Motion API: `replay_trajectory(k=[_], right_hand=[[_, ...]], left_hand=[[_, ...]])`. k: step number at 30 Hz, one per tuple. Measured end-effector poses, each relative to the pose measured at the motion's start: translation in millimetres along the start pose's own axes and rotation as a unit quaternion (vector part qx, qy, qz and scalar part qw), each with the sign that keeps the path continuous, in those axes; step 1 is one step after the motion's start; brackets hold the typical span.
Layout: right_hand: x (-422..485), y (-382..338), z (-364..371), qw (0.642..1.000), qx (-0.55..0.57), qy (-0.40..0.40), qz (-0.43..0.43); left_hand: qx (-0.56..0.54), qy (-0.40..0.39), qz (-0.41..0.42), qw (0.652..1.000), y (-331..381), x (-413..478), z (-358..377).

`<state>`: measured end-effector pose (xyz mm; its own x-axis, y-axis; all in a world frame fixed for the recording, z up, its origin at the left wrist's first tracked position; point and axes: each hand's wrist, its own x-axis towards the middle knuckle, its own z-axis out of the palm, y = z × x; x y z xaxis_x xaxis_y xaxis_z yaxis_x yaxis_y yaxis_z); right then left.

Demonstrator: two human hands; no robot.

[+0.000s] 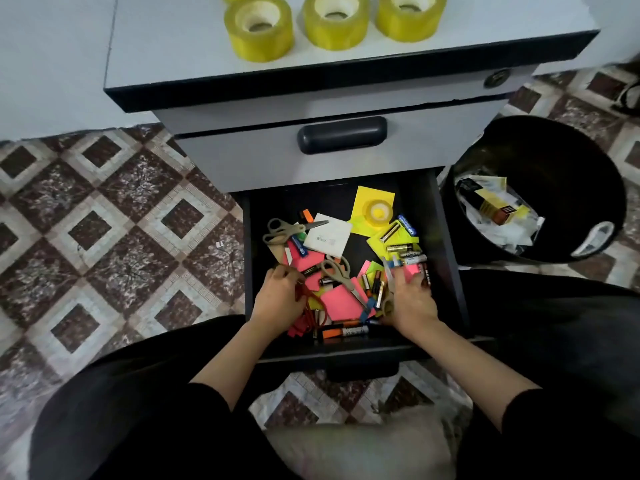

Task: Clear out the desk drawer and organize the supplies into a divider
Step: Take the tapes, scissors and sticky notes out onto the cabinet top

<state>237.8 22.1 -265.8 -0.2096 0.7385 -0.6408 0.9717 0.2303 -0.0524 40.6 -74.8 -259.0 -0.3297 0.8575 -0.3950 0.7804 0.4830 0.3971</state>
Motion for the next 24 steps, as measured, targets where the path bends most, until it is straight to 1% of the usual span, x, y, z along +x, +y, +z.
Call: replay_trajectory(k=[5, 12, 14, 18, 21, 24], right_hand=[[6.0, 5.0, 2.2, 0.999, 0.029, 0.017, 0.017], [4.8, 5.0, -9.1, 0.999, 0.045, 0.004, 0.021], [6.5, 2.6, -19.2, 0.998, 0.048, 0.015, 0.025], [18.7, -1.2, -40.2, 0.996, 0.062, 0.067, -0.006], [32.9, -3.4, -51.4, 0.994, 0.069, 0.078, -0.024], [44.5, -7.0, -58.3, 0.993, 0.081, 0.077, -0.039]], left_hand=[[0.020, 0.037, 0.008, 0.999, -1.6, 5.0, -0.3], [0.045, 0.010, 0.024, 0.999, 2.4, 8.5, -1.1], [0.054, 0.008, 0.029, 0.998, 6.4, 13.4, -3.2], [0.053, 0.000, 0.032, 0.998, 15.9, 28.2, -9.1], [0.051, 0.003, 0.033, 0.998, 22.8, 43.1, -12.7], [0.040, -0.014, 0.027, 0.999, 29.2, 56.0, -16.2]])
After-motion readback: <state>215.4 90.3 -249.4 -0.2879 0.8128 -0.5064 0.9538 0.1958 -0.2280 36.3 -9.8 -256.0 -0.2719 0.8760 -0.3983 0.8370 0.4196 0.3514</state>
